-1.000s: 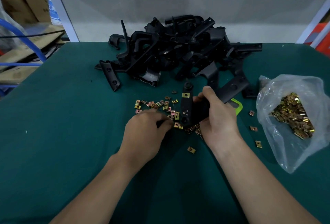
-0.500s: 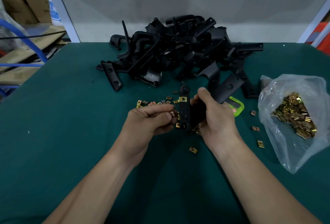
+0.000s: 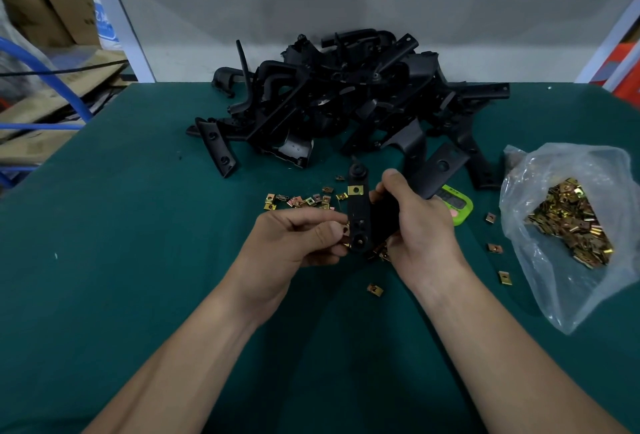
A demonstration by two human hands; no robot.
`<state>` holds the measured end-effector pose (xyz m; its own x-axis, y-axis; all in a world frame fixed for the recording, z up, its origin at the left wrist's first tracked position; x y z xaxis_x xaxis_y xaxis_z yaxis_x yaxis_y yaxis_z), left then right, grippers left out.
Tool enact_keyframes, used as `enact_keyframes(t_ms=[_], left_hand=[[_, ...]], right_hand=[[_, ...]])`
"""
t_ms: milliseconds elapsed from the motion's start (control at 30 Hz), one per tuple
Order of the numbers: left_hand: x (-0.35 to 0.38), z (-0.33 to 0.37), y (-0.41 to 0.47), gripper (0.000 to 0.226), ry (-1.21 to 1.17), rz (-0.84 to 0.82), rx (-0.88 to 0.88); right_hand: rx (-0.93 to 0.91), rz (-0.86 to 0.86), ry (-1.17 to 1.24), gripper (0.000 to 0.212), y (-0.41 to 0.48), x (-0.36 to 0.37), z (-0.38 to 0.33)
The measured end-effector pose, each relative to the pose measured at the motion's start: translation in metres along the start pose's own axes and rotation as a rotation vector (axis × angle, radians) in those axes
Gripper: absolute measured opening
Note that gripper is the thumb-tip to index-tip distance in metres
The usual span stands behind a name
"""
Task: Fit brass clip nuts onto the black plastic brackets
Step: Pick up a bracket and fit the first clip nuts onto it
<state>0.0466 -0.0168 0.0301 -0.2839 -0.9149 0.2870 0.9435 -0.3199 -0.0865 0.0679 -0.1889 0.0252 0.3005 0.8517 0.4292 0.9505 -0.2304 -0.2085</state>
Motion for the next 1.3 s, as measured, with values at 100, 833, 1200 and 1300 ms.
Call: enact_keyframes(t_ms=[100,833,1200,1300], left_hand=[[-0.001,0.0,0.0,0.03,-0.012,-0.023,0.025],[-0.005,-0.003,0.002,0.023,0.265,0.191,-0.036],[-0.002,-0.007,0.002,0.011,0.421,0.26,0.112],[-0.001,-0.005,-0.002,0.019,0.576,0.317,0.189]], right_hand=[[-0.003,0.005,-0.011,0.038,-0.002,0.001,0.0],[-0.07,0.022,-0.101,0.03,-0.001,0.002,0.002],[-0.141,0.041,-0.17,0.029,0.001,0.0,0.002],[-0.186,0.023,-0.232,0.033,0.001,0.001,0.005]])
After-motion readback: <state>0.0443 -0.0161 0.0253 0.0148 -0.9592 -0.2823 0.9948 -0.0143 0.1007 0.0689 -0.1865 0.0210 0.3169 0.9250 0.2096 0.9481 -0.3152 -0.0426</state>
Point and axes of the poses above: each hand's wrist, its own y-axis towards the middle knuckle, its own x-axis out of the palm, z = x × y, the point moved 3 cm from there along y, towards the middle knuckle, and after that the axes turned 2 degrees about -z, right-handed, at the moved point
